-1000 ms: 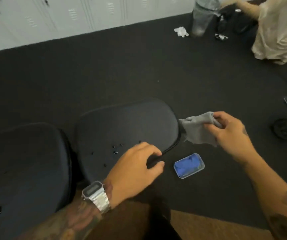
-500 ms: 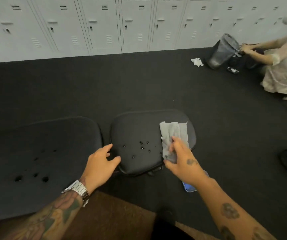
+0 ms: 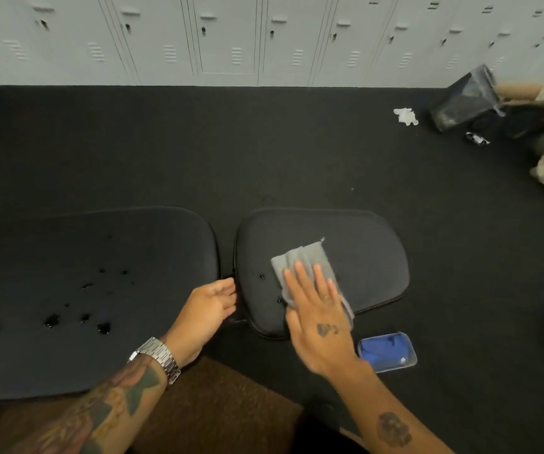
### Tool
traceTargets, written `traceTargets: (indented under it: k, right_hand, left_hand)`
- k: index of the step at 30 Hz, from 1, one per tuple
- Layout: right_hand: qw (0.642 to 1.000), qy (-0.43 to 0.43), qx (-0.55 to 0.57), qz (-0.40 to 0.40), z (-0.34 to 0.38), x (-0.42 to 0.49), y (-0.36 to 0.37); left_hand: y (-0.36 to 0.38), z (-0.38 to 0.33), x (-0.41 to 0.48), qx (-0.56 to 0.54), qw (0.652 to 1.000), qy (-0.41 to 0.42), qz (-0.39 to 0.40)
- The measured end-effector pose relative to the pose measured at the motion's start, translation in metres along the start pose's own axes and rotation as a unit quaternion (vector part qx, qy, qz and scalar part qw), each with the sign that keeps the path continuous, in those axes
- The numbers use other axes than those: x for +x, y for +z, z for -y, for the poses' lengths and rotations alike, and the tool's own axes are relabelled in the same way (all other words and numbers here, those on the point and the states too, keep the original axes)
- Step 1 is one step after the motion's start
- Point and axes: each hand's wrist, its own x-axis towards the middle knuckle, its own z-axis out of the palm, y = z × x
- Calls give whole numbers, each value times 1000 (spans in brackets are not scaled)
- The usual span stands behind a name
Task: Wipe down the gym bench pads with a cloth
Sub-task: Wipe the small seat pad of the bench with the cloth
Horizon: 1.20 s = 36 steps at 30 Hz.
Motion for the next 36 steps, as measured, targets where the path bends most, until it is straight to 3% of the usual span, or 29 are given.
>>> traceTargets:
  k: [4,8,18,23,25,28,31,34,36]
  right_hand:
    - [997,-75,-29,6,44,2,29]
    - [991,-118,-61,23,38,58,28]
    - [995,45,-89,28,-7,133,-3]
    - [992,-109,-66,17,23,69,22]
    - [990,-124,-70,18,20,35,22]
    - [994,-75,-79,-8,-5,-5,15]
    - [995,36,-68,-65,-51,-18,-1]
    - [987,119,-54,-98,-97,1,-25]
    - [984,153,-49,-78,-120,31,-41]
  left_hand:
    - [-9,-2,1,-135,990,-28,8]
    - [-10,-1,3,-149,988,-33,30]
    - [-7,1,-2,-111,992,-35,42]
    - [-6,2,-1,-130,990,-40,35]
    - [-7,4,1,-121,991,-37,37]
    - [-9,6,5,-103,993,-31,42]
    - [-13,10,8,-83,995,-18,51]
    - [-15,14,8,-68,996,-4,58]
    - [-15,16,9,-68,996,-7,60]
